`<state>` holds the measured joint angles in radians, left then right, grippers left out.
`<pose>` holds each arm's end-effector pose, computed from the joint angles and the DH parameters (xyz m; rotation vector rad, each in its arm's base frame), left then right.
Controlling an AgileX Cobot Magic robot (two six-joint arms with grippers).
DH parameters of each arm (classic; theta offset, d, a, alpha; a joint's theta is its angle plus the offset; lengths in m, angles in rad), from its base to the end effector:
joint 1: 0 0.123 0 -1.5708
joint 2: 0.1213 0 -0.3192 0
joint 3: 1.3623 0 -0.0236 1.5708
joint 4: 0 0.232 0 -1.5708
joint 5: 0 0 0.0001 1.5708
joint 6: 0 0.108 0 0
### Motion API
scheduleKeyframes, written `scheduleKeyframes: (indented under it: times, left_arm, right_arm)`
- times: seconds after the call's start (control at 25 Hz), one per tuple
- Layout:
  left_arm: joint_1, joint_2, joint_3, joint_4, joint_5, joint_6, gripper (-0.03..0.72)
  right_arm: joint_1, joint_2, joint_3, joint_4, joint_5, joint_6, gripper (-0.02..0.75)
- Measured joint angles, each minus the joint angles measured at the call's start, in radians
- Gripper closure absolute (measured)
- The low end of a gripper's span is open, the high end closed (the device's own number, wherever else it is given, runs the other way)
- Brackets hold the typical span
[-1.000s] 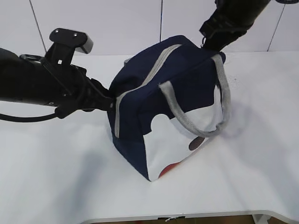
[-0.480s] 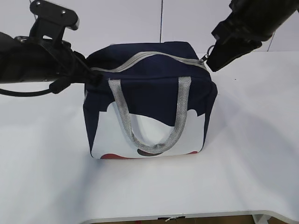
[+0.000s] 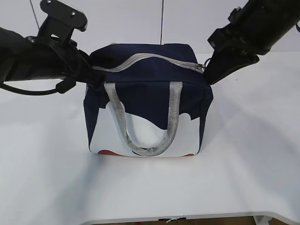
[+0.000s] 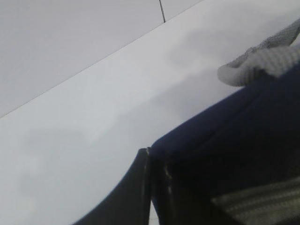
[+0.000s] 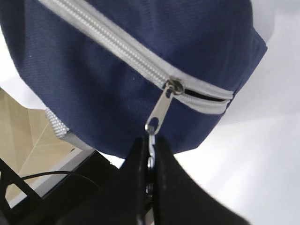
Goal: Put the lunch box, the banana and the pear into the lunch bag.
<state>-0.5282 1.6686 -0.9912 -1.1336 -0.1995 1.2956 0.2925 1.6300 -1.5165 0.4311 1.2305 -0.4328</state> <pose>0.3278 -0.1689 0.2736 0.6021 1.9772 -0.0333 0.2973 0.1340 0.3611 -0.8703 2.6066 0.5665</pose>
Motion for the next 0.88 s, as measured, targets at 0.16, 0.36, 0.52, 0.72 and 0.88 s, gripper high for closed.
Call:
scheduleKeyframes:
  times: [0.16, 0.36, 0.52, 0.72, 0.88]
  left_arm:
    - [0.000, 0.003, 0.000, 0.017, -0.002, 0.000, 0.708]
    - [0.000, 0.003, 0.000, 0.125, 0.013, 0.000, 0.692]
    - [0.000, 0.003, 0.000, 0.213, 0.017, 0.000, 0.593]
    - [0.002, 0.003, 0.000, 0.296, 0.017, 0.000, 0.274]
    - [0.008, -0.041, 0.000, 0.305, 0.053, 0.000, 0.146]
  right_arm:
    - [0.000, 0.000, 0.000, -0.002, -0.002, 0.077, 0.720]
    - [0.000, 0.000, 0.000, -0.002, -0.002, 0.161, 0.720]
    - [0.000, 0.000, 0.000, -0.002, -0.002, 0.192, 0.720]
    - [0.000, 0.000, -0.002, 0.005, 0.000, 0.210, 0.720]
    - [0.000, 0.000, -0.022, 0.007, 0.002, 0.225, 0.720]
